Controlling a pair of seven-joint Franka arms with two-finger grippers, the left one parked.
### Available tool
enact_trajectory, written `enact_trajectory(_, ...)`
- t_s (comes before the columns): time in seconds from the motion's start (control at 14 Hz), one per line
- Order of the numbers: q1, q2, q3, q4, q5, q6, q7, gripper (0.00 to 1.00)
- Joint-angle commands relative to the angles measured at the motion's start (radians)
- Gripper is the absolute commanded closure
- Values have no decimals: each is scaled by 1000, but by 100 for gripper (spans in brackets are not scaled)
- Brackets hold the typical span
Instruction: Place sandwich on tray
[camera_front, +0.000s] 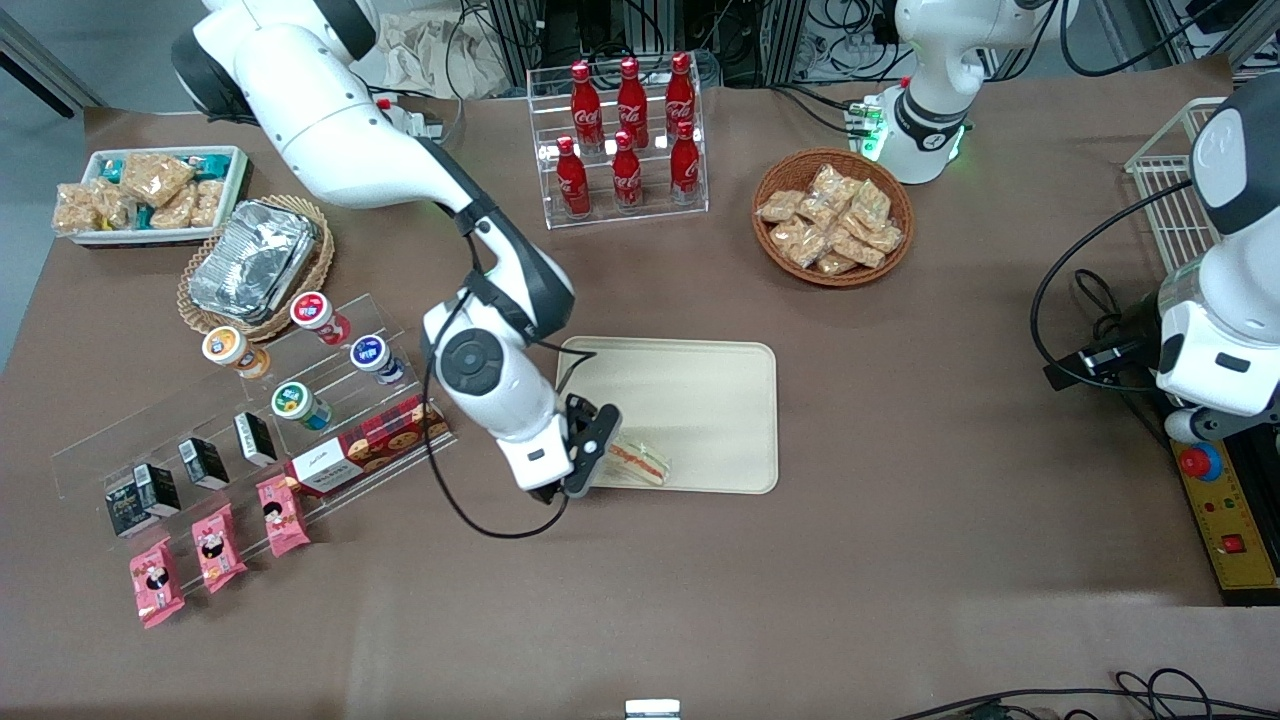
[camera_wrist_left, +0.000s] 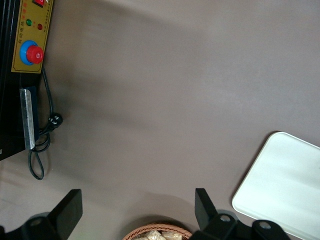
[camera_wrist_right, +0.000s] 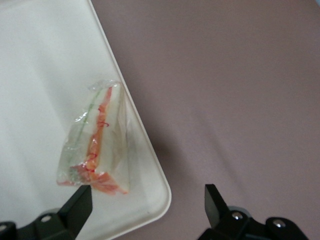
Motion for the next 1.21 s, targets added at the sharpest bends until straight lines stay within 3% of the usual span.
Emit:
enact_trajectory(0.0,6,-79,1,0,27,-103,58,0)
enact_trajectory(0.21,8,-148,-52,5,15,-251,223,0)
enact_trajectory(0.5,-7,-193,-119,5,33,-267,236,0)
enact_trajectory(0.71,-101,-209,-119,5,103,-290,238,0)
enact_trajectory(0.93,-229,-251,-119,5,223,-365,236,0)
enact_trajectory(1.14,-317,-320,-131,9,219,-488,236,0)
